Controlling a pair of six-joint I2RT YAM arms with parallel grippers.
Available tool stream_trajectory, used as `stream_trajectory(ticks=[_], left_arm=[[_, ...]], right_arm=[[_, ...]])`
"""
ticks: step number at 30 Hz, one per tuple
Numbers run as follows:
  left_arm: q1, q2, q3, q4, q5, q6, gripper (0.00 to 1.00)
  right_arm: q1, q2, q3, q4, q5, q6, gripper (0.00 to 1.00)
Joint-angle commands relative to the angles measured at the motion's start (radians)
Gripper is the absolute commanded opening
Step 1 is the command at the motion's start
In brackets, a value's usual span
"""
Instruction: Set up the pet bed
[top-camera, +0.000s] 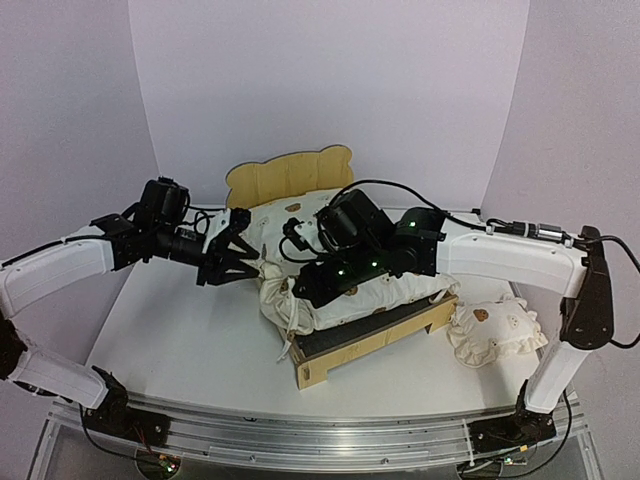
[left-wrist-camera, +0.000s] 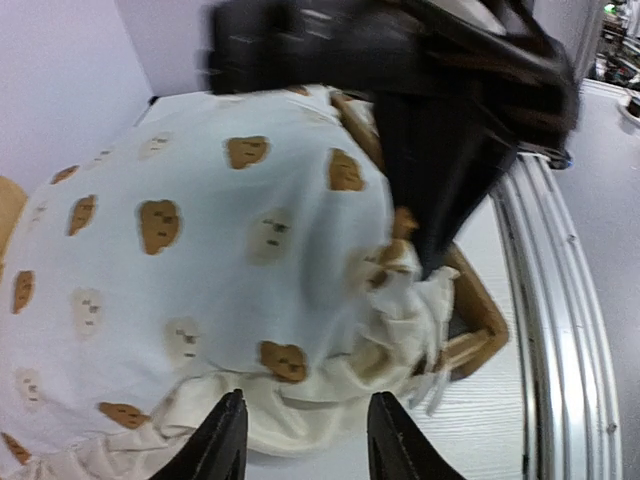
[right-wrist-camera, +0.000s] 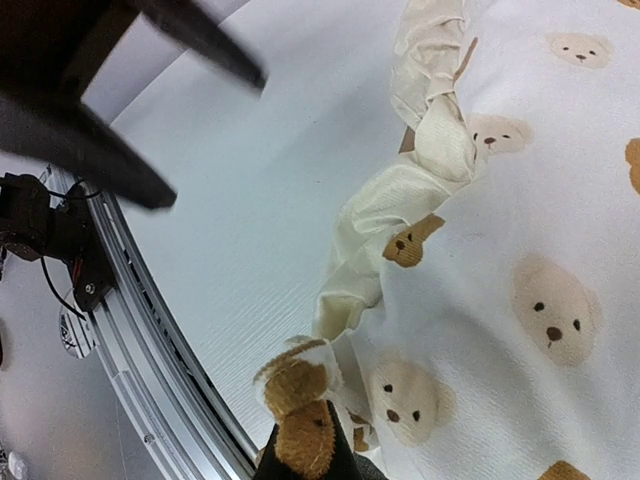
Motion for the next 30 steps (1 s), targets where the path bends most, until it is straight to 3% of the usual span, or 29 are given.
stream_trajectory(ticks=[1, 5, 19, 22, 27, 30], left_arm=[[-0.081, -0.049, -0.139, 0.002, 0.068, 0.050, 0.39], [-0.148, -0.004, -0.189, 0.108, -0.020, 0.009, 0.35], [-0.199, 0.165, -0.241, 0.398, -0.015, -0.176, 0.30], [-0.203, 0.177, -0.245, 0.425, -0.007, -0.199, 0.24], [-0.203, 0.174, -0.222, 0.382, -0.016, -0.197, 0.03], [-0.202, 0.160, -0.202, 0.303, -0.054, -0.181, 0.00]], right_arm=[[0.001, 0.006, 0.052, 0.059, -0.045, 0.016, 0.00], [-0.005, -0.009, 0.036, 0.077, -0.054, 0.022, 0.00], [-0.012, -0.031, -0.016, 0.109, -0.053, 0.036, 0.00], [-0.017, -0.033, -0.026, 0.112, -0.057, 0.044, 0.00], [-0.031, -0.043, -0.045, 0.111, -0.055, 0.049, 0.00], [-0.045, -0.057, -0.061, 0.105, -0.046, 0.052, 0.00]])
